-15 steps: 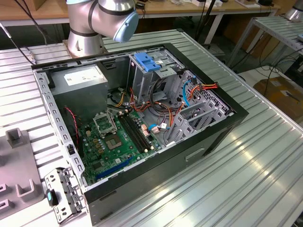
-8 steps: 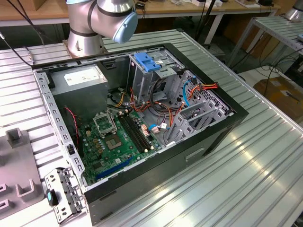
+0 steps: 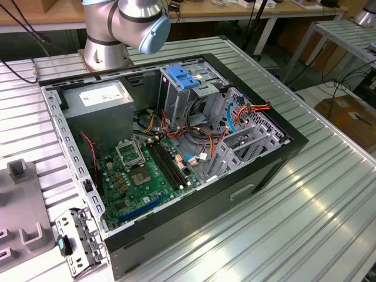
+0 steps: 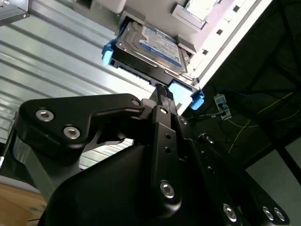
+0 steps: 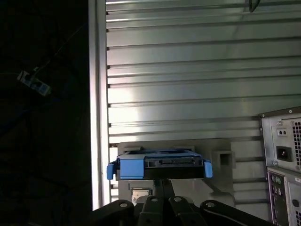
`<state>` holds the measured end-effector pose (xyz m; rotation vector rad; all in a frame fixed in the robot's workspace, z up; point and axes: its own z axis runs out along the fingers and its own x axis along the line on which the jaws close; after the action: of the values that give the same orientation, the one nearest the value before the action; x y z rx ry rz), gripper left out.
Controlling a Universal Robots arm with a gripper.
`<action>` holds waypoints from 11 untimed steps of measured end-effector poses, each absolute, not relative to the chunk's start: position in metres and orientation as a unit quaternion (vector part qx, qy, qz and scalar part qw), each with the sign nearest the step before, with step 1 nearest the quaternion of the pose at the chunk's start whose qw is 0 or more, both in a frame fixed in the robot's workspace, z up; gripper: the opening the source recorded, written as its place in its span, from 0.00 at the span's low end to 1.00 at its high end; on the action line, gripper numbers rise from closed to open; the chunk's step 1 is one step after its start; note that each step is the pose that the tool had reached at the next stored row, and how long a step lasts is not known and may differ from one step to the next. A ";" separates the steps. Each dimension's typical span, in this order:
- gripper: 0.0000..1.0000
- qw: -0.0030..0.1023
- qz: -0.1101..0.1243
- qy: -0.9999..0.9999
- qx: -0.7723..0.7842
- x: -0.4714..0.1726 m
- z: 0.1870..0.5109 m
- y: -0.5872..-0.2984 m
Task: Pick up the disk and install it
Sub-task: 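Reach for the disk, then pick up the disk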
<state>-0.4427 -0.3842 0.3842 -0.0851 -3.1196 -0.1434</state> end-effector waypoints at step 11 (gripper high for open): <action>0.11 0.010 -0.049 -0.998 -0.027 -0.456 0.384 -0.384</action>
<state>-0.4563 -0.3841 0.3840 -0.0849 -3.1177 -0.1516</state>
